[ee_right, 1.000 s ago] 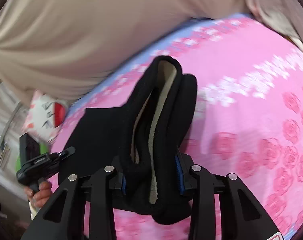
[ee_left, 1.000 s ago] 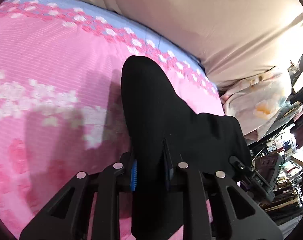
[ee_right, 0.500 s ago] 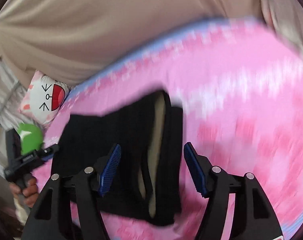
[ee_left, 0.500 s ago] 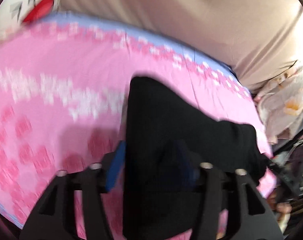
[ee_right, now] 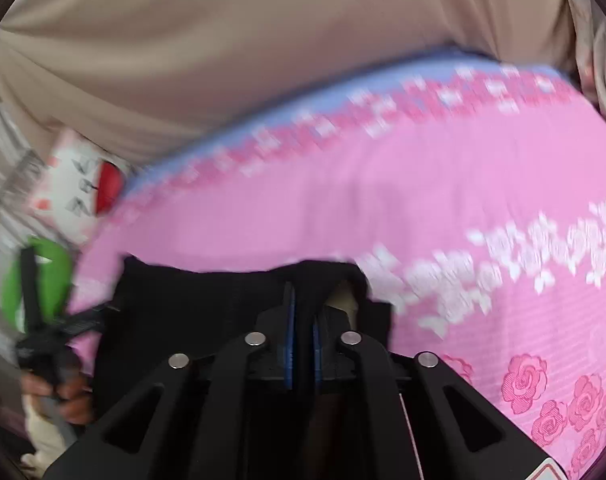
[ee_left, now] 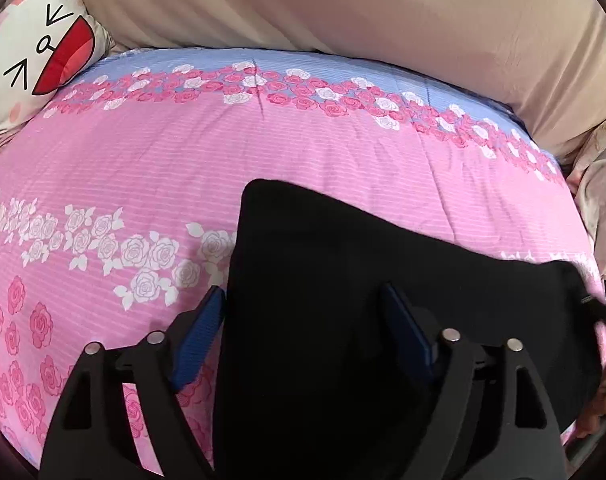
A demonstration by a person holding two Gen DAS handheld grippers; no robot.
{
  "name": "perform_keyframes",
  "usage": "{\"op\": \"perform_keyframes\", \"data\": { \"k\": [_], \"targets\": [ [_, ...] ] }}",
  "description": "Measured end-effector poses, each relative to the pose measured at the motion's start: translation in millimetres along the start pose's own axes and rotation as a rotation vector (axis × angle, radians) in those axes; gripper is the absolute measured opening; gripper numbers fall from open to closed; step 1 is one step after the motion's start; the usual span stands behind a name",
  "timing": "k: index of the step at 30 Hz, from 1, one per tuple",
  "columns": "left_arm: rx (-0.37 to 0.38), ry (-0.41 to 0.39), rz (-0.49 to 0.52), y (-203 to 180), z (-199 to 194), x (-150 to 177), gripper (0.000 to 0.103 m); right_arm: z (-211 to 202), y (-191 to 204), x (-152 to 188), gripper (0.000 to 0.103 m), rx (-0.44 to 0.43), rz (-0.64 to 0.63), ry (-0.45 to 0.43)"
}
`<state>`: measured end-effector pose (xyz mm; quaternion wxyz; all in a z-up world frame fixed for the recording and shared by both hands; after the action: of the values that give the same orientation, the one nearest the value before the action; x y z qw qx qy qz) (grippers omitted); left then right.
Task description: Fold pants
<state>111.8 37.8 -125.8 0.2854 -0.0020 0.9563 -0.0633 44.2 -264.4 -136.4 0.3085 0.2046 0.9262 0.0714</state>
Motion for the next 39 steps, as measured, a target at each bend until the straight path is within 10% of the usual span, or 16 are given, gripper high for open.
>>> {"op": "perform_keyframes", "data": {
  "k": [7, 10, 13, 15, 18, 25, 30, 34, 39],
  "targets": [
    [-0.012, -0.001, -0.011, 4, 2, 4, 0.085, -80, 39, 1, 0.016, -0.048, -0.045, -0.215],
    [-0.021, -0.009, -0.008, 2, 3, 3, 0.085, -74, 56, 17, 0.015, -0.097, -0.102, -0.145],
    [-0.025, -0.016, -0.001, 1, 2, 4, 0.086, -28, 20, 37, 0.001, 0.053, -0.07, -0.039],
    [-0.032, -0.014, 0.001, 1, 2, 4, 0.087, -31, 6, 38, 0.002, -0.055, 0.069, -0.041],
    [-0.043, -0.02, 0.003, 1, 2, 4, 0.088, -68, 30, 31, 0.012, -0.011, -0.028, -0.138],
    [-0.048, -0.028, -0.003, 3, -7, 5, 0.088, -42, 9, 54, 0.004, -0.027, 0.039, -0.063],
    [0.05, -0.036, -0.028, 15, -49, 19, 0.086, -74, 18, 50, 0.02, 0.007, 0.008, -0.098],
    [0.163, 0.021, -0.038, 26, -67, 50, 0.086, -84, 12, 70, 0.065, -0.017, 0.003, -0.071],
    [0.256, 0.117, 0.007, 26, -60, 87, 0.087, -73, 7, 102, 0.073, -0.048, -0.027, 0.022]
  ]
}}
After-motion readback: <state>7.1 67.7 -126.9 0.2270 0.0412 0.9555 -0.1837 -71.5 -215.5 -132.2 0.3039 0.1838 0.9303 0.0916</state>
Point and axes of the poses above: each gripper's, at about its wrist camera, not at the fingertips, and z roughly the way its jaws point, y to its left, x to its underside, the point moved 6 cm from there along z, roughly the way its jaws point
